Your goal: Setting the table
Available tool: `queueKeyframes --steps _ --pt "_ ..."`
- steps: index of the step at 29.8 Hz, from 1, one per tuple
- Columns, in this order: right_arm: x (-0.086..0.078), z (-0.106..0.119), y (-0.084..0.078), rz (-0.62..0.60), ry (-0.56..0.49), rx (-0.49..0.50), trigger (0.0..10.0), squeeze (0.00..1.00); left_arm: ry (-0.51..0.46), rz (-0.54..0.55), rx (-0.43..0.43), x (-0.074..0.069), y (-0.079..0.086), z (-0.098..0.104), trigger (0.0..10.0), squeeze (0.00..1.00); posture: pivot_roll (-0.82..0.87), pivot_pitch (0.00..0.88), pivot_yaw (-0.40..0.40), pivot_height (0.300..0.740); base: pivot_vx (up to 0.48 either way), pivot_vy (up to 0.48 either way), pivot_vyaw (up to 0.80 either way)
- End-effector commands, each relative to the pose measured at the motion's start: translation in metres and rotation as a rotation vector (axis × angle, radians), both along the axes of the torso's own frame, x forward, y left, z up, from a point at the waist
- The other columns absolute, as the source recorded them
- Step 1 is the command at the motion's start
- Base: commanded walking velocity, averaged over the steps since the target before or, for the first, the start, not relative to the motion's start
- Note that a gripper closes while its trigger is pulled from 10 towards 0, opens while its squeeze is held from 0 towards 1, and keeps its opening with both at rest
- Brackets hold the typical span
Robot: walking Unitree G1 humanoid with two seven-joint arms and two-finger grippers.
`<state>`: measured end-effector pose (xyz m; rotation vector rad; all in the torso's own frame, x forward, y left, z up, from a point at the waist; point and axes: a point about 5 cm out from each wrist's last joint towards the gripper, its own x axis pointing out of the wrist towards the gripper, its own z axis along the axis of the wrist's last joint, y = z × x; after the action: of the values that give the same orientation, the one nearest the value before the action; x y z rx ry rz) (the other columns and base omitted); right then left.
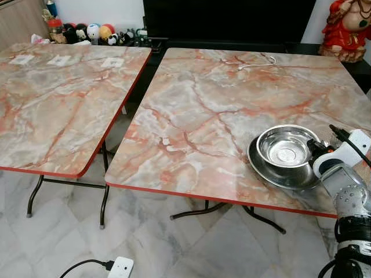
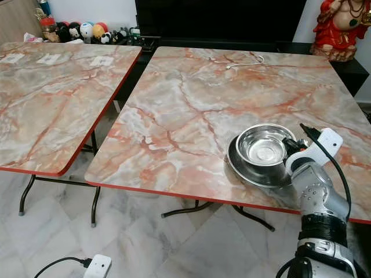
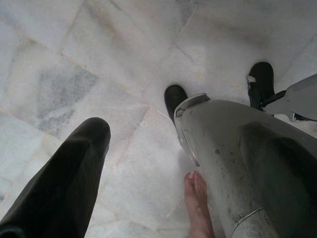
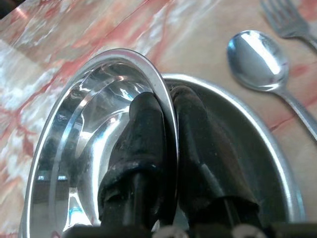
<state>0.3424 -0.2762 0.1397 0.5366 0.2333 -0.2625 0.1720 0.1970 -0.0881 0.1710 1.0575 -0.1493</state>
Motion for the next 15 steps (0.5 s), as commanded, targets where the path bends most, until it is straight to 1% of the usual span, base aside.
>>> queueKeyframes --steps 1,2,10,11,12,13,14,15 --pt "0.0024 0.0044 0.002 0.011 -0.011 -0.007 10.0 0.05 0.027 -0.003 0.01 -0.0054 0.0025 -0.0022 10.0 0.0 0.03 0.048 -0.01 0.74 0.0 0.0 0.0" --pt "0.0027 0.0037 0.0028 0.015 -0.008 -0.009 10.0 0.22 0.027 -0.004 0.01 -0.0054 0.0025 -0.0022 10.0 0.0 0.03 0.049 -0.011 0.74 0.0 0.0 0.0" --pt "0.0035 0.0005 0.0022 0.013 0.007 -0.027 10.0 0.22 0.024 0.0 0.011 -0.0054 0.0022 -0.0023 10.0 0.0 0.04 0.039 -0.016 0.74 0.0 0.0 0.0" --pt "0.0042 0.001 0.0024 0.014 0.008 -0.035 10.0 0.58 0.021 0.002 0.011 -0.0052 0.0024 -0.0021 10.0 0.0 0.04 0.039 -0.016 0.74 0.0 0.0 0.0" --pt "0.0046 0.0015 0.0027 0.015 0.007 -0.038 10.0 0.58 0.02 0.003 0.011 -0.0049 0.0025 -0.002 10.0 0.0 0.04 0.04 -0.014 0.74 0.0 0.0 0.0" --pt "0.0049 0.0017 0.0025 0.008 0.012 -0.048 10.0 0.86 0.02 0.001 0.012 -0.0048 0.0027 -0.0019 10.0 0.0 0.03 0.042 -0.012 0.74 0.0 0.0 0.0" --pt "0.0049 0.0017 0.0022 0.002 0.016 -0.055 10.0 0.85 0.02 -0.001 0.013 -0.0048 0.0028 -0.0019 10.0 0.0 0.03 0.041 -0.011 0.74 0.0 0.0 0.0" --pt "0.0047 0.0019 0.0018 -0.001 0.018 -0.064 10.0 0.82 0.02 -0.001 0.014 -0.005 0.0029 -0.0019 10.0 0.0 0.03 0.041 -0.009 0.74 0.0 0.0 0.0"
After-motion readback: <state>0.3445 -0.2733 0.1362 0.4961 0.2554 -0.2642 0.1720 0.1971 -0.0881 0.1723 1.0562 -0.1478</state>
